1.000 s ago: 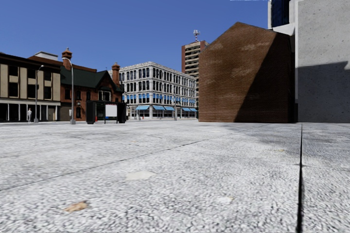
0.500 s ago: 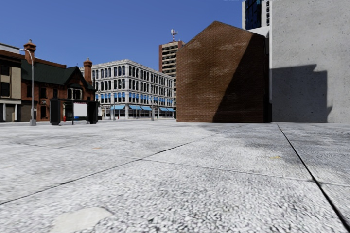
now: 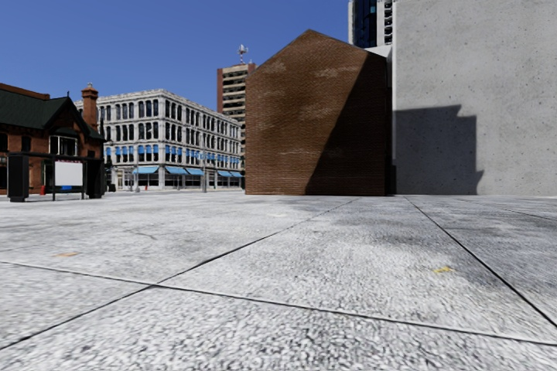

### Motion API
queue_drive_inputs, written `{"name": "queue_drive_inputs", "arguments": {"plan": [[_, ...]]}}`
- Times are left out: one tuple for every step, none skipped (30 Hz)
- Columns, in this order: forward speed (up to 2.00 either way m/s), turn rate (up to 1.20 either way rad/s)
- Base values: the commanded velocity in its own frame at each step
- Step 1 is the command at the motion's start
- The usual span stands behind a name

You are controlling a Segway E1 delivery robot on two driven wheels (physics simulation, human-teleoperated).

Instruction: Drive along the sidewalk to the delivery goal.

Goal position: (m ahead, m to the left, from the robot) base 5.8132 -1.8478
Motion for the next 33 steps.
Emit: {"name": "queue_drive_inputs", "arguments": {"plan": [[2.0,-0.38],[2.0,-0.38],[2.0,-0.38],[2.0,-0.38],[2.0,-0.38],[2.0,-0.38],[2.0,-0.38],[2.0,-0.38],[2.0,-0.39],[2.0,-0.39],[2.0,-0.4],[2.0,-0.42],[2.0,-0.43],[2.0,-0.43],[2.0,-0.43],[2.0,-0.43],[2.0,-0.43],[2.0,-0.43],[2.0,-0.39],[2.0,0.0],[2.0,0.0],[2.0,0.0],[2.0,0.0],[2.0,0.0],[2.0,0.0],[2.0,-0.09],[2.0,-0.23],[2.0,-0.33],[2.0,-0.36],[2.0,-0.36],[2.0,-0.37],[2.0,-0.37],[2.0,-0.37]]}}
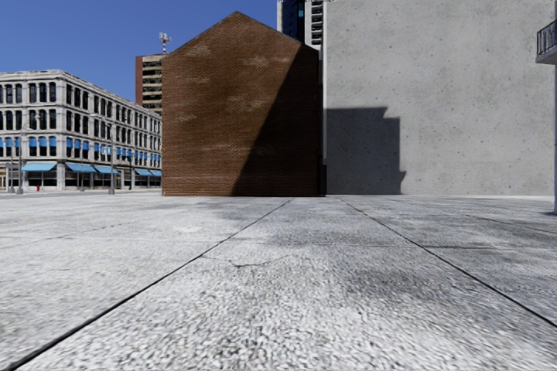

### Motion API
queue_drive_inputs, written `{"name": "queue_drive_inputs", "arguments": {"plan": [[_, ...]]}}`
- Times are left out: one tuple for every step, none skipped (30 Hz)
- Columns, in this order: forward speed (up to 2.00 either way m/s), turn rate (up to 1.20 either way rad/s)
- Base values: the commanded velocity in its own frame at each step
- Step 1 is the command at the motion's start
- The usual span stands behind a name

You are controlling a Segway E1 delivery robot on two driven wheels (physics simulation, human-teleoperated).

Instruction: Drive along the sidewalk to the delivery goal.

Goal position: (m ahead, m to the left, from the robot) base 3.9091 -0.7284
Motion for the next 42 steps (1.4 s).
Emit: {"name": "queue_drive_inputs", "arguments": {"plan": [[2.0,-0.37],[2.0,-0.37],[2.0,-0.37],[2.0,-0.37],[2.0,-0.37],[2.0,-0.4],[2.0,-0.4],[2.0,-0.41],[2.0,-0.36],[2.0,-0.26],[2.0,-0.26],[2.0,-0.15],[2.0,-0.11],[2.0,0.0],[2.0,0.0],[2.0,0.0],[2.0,0.0],[2.0,0.0],[2.0,0.0],[2.0,0.0],[2.0,0.0],[2.0,0.0],[2.0,0.0],[2.0,0.0],[2.0,0.0],[2.0,0.0],[1.97,0.0],[1.94,0.0],[1.92,0.0],[1.92,0.0],[1.92,0.0],[1.9,0.0],[1.9,0.0],[1.9,0.0],[1.89,0.0],[1.89,0.0],[1.89,0.0],[1.89,0.0],[1.89,0.0],[1.89,0.0],[1.89,0.0],[1.89,0.0]]}}
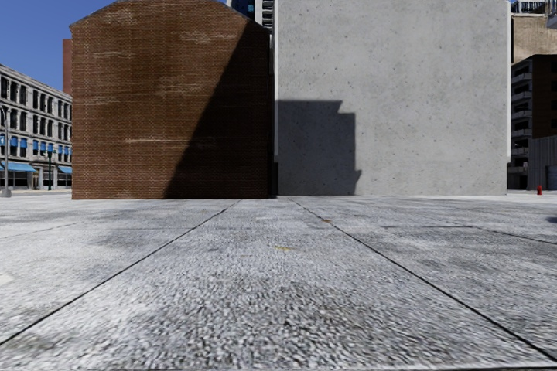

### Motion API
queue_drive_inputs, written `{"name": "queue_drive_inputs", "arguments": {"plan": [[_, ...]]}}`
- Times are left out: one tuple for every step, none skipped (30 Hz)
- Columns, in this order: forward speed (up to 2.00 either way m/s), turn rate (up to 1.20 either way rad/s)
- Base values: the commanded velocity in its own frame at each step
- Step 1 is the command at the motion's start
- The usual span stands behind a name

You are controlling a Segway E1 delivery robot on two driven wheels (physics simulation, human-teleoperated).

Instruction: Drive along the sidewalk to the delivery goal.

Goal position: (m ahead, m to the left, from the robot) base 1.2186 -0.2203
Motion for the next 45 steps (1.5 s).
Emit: {"name": "queue_drive_inputs", "arguments": {"plan": [[1.83,0.0],[1.66,0.0],[1.66,0.0],[1.47,0.0],[1.4,0.0],[1.37,0.0],[1.36,0.0],[1.35,0.0],[1.35,0.0],[1.33,0.0],[1.31,0.0],[1.29,0.02],[1.28,0.04],[1.28,0.04],[1.27,0.04],[0.0,0.0],[0.0,0.0],[0.0,0.0],[0.0,0.0],[0.0,0.0],[0.0,0.0],[0.0,0.0],[0.0,0.0],[0.0,0.0],[0.0,0.0],[0.0,0.0],[0.0,0.0],[0.0,0.0],[0.0,0.0],[0.0,0.0],[0.0,0.0],[0.0,0.0],[0.0,0.0],[0.0,0.0],[0.0,0.0],[0.0,0.0],[0.0,0.0],[0.0,0.0],[0.0,0.0],[0.0,0.0],[0.0,0.0],[0.0,0.0],[0.0,0.0],[0.0,0.0],[0.0,0.0]]}}
